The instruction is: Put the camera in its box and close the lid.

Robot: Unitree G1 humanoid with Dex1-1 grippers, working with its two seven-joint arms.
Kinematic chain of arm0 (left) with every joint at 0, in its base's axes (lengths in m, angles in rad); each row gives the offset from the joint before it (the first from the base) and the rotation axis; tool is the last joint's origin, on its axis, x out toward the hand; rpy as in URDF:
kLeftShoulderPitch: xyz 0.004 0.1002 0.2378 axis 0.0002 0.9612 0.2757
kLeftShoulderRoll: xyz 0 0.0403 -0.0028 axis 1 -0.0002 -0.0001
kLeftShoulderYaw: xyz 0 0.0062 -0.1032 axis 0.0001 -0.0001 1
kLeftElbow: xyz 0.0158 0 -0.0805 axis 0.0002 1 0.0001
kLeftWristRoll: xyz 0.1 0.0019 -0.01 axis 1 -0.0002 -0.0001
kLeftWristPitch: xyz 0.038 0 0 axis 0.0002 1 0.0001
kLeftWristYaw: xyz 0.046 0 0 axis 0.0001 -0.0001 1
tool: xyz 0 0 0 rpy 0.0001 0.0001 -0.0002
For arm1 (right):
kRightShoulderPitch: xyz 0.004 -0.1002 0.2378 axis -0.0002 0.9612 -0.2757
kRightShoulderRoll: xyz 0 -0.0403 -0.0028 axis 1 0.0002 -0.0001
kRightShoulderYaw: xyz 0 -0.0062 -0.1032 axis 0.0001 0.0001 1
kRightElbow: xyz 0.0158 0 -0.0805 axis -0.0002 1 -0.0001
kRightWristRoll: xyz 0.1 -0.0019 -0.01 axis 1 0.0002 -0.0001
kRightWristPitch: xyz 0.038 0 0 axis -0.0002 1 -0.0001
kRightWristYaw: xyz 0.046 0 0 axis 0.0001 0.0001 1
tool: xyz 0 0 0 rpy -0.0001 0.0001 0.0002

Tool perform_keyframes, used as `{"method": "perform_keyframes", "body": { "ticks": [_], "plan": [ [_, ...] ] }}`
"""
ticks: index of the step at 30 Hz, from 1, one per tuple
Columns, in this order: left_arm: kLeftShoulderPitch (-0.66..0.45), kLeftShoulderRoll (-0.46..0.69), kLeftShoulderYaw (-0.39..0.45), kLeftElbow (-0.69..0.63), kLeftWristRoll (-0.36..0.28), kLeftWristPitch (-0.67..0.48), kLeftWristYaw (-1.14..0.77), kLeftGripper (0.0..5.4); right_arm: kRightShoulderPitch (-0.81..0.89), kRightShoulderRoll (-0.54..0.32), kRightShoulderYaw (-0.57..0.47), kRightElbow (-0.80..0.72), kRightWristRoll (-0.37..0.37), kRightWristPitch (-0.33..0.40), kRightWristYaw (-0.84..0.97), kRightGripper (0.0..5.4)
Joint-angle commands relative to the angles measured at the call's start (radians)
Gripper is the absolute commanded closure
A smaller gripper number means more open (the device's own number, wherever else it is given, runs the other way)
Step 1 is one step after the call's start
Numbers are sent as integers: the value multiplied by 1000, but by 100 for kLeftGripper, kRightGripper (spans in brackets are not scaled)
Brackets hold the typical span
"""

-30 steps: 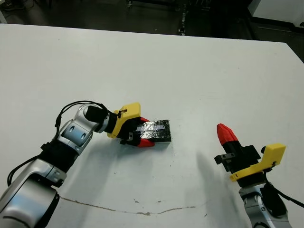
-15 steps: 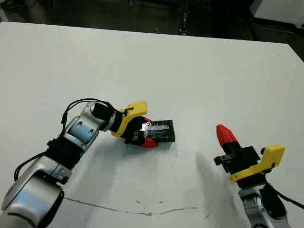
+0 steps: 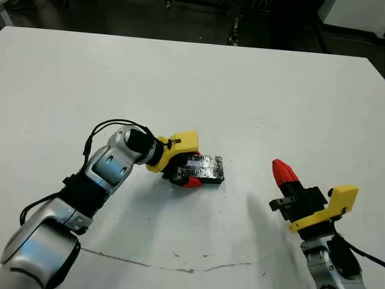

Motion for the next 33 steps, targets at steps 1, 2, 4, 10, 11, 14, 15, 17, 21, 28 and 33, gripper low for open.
{"method": "perform_keyframes", "body": {
  "ticks": [1, 2, 4, 10, 11, 14, 15, 17, 21, 28, 33],
  "plan": [
    [74, -43, -102, 31, 48, -17, 11, 80, 2, -7, -8, 7, -3, -12, 1, 540],
    [76, -41, -100, 34, 51, -22, 14, 67, 2, -7, -8, 6, 1, -9, 1, 540],
    [78, -38, -93, 40, 49, -19, 17, 42, 0, -8, -7, 6, 3, -9, 3, 540],
    [93, -14, -78, 37, 42, -25, 30, 1, -3, -8, -6, 4, -3, -6, -2, 540],
    [96, -10, -72, 39, 35, -18, 27, 1, -3, -8, -5, 3, -3, -5, -3, 540],
    [109, 0, -46, 47, 1, 22, 18, 1, -3, -7, -4, 2, -6, -7, -4, 540],
    [116, 8, -37, 46, -8, 23, 17, 1, -3, -7, -4, 1, -5, -5, -5, 540],
    [126, 27, -27, 43, -16, 12, 14, 1, -4, -8, -6, 1, -1, -2, -4, 540],
    [153, 84, -3, 3, -30, -5, 10, 1, -3, -7, -7, 1, 4, 1, -3, 540],
    [257, 228, 98, -135, -92, 54, 10, 1, 2, -9, -6, -1, 1, -3, -2, 540],
    [349, 340, 221, -210, -202, 127, -19, 1, 4, -9, -6, -6, 15, 9, -2, 540]
  ]
}}
